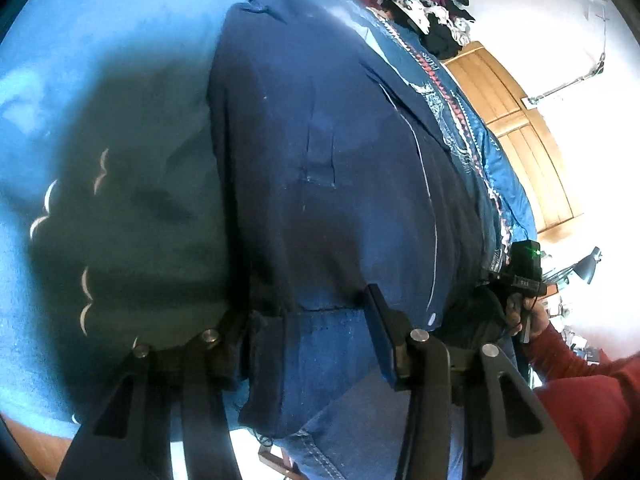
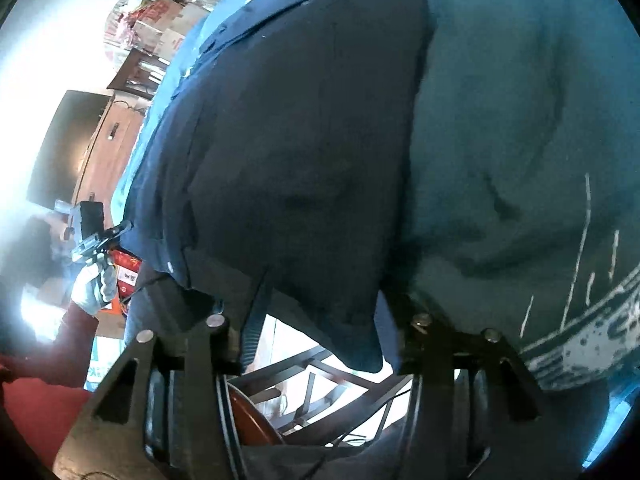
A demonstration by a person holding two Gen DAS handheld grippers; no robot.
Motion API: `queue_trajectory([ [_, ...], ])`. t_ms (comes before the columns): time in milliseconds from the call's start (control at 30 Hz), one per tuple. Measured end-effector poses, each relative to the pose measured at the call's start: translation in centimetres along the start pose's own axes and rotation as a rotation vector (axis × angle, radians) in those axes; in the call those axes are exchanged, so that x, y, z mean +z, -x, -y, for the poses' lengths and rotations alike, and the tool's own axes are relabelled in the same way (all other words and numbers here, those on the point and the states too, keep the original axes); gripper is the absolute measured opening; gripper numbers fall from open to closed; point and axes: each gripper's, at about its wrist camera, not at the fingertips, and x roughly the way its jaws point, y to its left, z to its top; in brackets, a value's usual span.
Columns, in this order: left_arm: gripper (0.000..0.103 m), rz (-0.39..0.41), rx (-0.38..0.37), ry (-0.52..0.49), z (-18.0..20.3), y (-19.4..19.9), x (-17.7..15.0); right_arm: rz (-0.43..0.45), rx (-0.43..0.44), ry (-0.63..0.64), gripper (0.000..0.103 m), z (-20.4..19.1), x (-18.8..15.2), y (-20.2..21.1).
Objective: Fold large clothes
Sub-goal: 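Lift the shirt side edge with both grippers and fold it inward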
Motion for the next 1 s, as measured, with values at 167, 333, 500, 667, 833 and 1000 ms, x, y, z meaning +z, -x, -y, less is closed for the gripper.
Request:
queue_trajectory([
  [167,0.012,0.076,-0.049,-0.016,2.0,2.1,0.2,0.157,0.071,0.02,0.001,-2.7,0.2,5.5],
  [333,0.01,0.257,-0.196,0.01,4.4,6.4,2.8,0.275,0.18,0.008,0.001,-4.4,2.4,9.8],
  [500,0.01,0.397,-0.29,0.051,5.5,9.0,7.9,0.362,0.231,-0.013,0.0,-4.6,7.7,12.9],
  [667,0.012,0.468,-0.291,0.035,6.9,9.3,18.1,0.417,0.226,-0.031,0.0,-3.3,17.9,13.9],
  [833,0.015,0.455,-0.221,0.018,6.9,4.2,29.6,0.368,0.179,-0.039,0.0,0.3,29.0,10.7],
  [1000,0.041,0.331,-0.068,0.103,1.3,-6.5,38.4,0.272,0.006,-0.057,0.007,5.9,35.1,3.8],
])
